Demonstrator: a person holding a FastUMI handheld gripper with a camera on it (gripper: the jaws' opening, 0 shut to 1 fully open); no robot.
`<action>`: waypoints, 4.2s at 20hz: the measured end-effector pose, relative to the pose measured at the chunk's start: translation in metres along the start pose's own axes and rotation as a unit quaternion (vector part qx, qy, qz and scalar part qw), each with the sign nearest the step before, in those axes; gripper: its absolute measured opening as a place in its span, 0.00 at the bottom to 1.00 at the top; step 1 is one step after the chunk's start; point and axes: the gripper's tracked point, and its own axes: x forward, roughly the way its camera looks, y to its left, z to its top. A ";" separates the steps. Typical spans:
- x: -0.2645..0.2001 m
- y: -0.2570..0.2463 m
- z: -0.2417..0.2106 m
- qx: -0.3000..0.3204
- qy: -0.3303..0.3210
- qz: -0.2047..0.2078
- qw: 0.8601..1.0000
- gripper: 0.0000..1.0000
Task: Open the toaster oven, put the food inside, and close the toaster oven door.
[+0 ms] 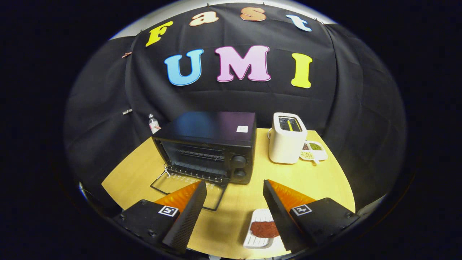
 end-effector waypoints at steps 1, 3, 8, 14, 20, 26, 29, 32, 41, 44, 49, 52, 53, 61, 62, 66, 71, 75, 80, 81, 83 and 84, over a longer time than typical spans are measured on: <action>0.002 -0.008 -0.003 0.002 0.012 0.011 1.000 0.97; 0.004 -0.024 -0.013 0.000 0.039 0.030 0.999 0.99; 0.004 -0.070 -0.043 0.020 0.085 0.043 0.995 0.99; 0.002 -0.111 -0.098 0.086 0.162 0.036 0.982 0.99; 0.007 -0.123 -0.139 0.165 0.209 0.038 0.963 0.97; 0.010 -0.117 -0.162 0.258 0.242 0.059 0.934 0.72; 0.017 -0.117 -0.165 0.307 0.249 0.068 0.916 0.47; 0.015 -0.119 -0.166 0.315 0.243 0.079 0.914 0.27; 0.009 -0.122 -0.145 0.296 0.222 0.083 0.925 0.13; -0.002 -0.117 -0.124 0.303 0.208 0.086 0.926 0.13; -0.012 -0.078 -0.096 0.308 0.191 0.101 0.926 0.13; -0.016 -0.052 -0.088 0.311 0.190 0.105 0.925 0.13; -0.016 -0.042 -0.087 0.312 0.189 0.105 0.925 0.13; -0.009 0.049 -0.076 0.334 0.170 0.121 0.919 0.13; -0.007 0.060 -0.076 0.335 0.167 0.122 0.919 0.13; 0.009 0.101 -0.072 0.337 0.145 0.134 0.921 0.13; 0.045 0.135 -0.073 0.358 0.111 0.135 0.917 0.13; 0.082 0.146 -0.067 0.388 0.075 0.127 0.910 0.13; 0.129 0.146 -0.047 0.423 0.018 0.111 0.899 0.13; 0.138 0.145 -0.043 0.429 0.006 0.106 0.897 0.13; 0.152 0.140 -0.038 0.444 -0.020 0.092 0.891 0.13; 0.159 0.135 -0.035 0.453 -0.036 0.083 0.887 0.13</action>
